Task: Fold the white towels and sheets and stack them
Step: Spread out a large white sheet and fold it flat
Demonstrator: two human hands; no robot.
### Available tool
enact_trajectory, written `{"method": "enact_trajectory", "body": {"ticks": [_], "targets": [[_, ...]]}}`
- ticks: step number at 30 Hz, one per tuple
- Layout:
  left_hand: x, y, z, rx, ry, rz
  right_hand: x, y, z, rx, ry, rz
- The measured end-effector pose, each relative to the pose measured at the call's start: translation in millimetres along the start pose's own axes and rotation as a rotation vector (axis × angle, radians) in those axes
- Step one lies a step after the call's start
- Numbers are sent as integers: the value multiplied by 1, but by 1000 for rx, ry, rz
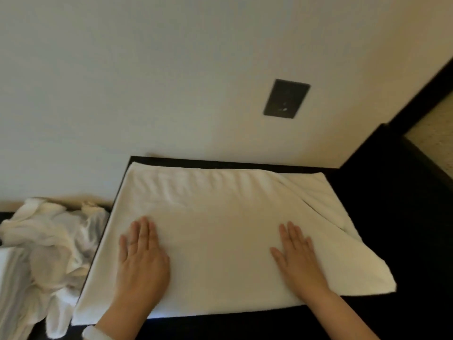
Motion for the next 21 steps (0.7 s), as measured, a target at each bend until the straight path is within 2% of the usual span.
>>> {"method": "enact_trajectory", "body": {"ticks": [6,9,11,12,14,15,18,21], "targets": [[-1,158,-5,413,24,89,0,-31,3,-310,56,-96],[15,182,2,412,-62,103,-12,7,8,-336,66,-106],[21,181,4,404,-67,85,-32,47,12,-225,104,-245],[23,181,4,407,-51,85,-46,72,16,-124,188,-334],[25,180,3,408,-13,78,-69,133,26,158,388,-403],[25,181,3,390,-15,75,-76,162,33,323,430,-398],[24,188,5,346,6,92,-68,219,51,684,290,-510],[27,221,14,450,-23,117,-54,234,60,799,148,-706]]}}
Point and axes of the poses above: each hand's wrist, its own z-axis away from the middle knuckle, its own x-axis out of the palm, y = z × x, the point moved 6 cm from there along -z, towards the middle knuckle, and after that the axes turned 13 degrees about y, right-handed, at the moved point
